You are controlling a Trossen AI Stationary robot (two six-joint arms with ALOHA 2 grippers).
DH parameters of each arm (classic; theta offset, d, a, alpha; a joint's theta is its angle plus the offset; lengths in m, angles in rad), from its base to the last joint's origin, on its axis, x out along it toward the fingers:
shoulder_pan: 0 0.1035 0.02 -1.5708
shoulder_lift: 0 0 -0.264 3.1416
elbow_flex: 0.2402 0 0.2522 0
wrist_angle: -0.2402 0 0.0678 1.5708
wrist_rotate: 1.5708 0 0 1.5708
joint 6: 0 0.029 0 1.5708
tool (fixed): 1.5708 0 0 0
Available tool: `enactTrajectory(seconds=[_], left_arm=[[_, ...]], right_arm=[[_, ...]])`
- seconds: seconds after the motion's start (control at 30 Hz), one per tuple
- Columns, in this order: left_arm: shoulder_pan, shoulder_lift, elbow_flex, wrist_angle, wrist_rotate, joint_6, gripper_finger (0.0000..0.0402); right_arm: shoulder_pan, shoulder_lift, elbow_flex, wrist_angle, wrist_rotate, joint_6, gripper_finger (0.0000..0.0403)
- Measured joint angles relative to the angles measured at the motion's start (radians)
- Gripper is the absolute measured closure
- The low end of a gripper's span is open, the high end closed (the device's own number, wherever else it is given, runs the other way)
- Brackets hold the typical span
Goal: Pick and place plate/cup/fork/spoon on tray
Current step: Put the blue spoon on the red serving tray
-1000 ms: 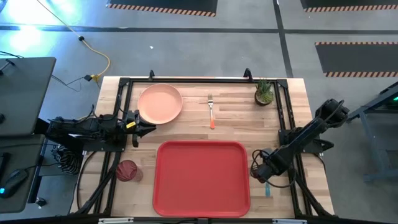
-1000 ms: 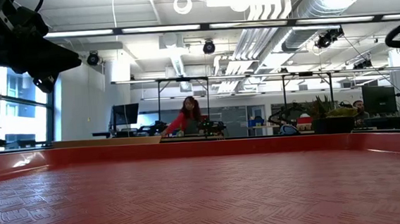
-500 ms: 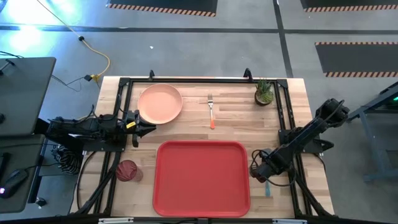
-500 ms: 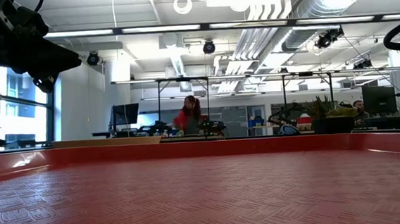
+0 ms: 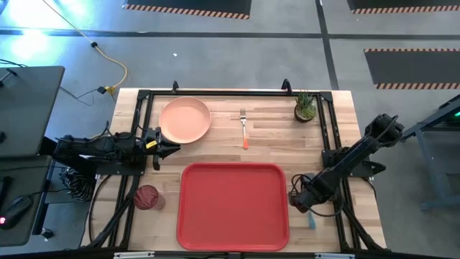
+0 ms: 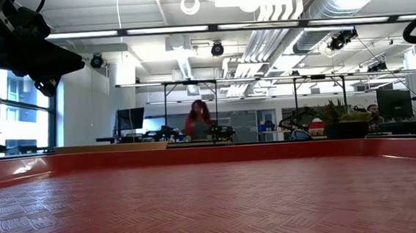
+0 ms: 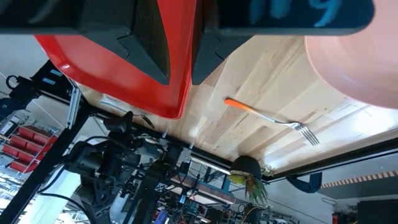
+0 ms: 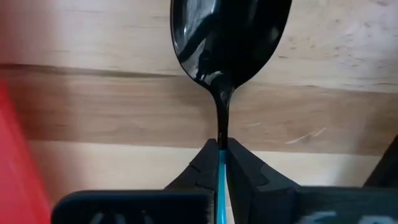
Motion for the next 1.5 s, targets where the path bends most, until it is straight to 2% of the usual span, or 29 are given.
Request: enactTrajectory(seconds=[0.37,0.63,0.8,1.0,1.13,1.27,1.5], left_arm=[[0.0,0.0,0.0,0.0,0.0,0.0,0.0348],[0.0,0.0,0.0,0.0,0.0,0.0,0.0348],[0.0,0.0,0.0,0.0,0.0,-0.006,0.0348],[0.0,0.0,0.0,-0.001,0.0,-0.087,0.0348],[0.0,0.0,0.0,-0.001,0.0,-0.087,0.0348],[0.0,0.0,0.0,-0.002,0.0,-0.087,0.0348],[0.0,0.0,0.0,-0.003,0.004,-0.088,0.0348]], right_arm=[[-0.005,-0.001,0.118,0.002,0.143,0.004,0.0401],[-0.059,-0.002,0.209,-0.022,0.252,0.004,0.0402],[-0.112,-0.002,0.241,-0.024,0.255,0.004,0.0402],[-0.166,0.019,0.297,-0.024,0.258,-0.002,0.0402],[-0.192,0.097,0.37,-0.046,0.253,-0.034,0.0402],[-0.21,0.195,0.44,-0.1,0.2,-0.084,0.0402],[-0.211,0.308,0.484,-0.095,0.128,-0.074,0.0402]])
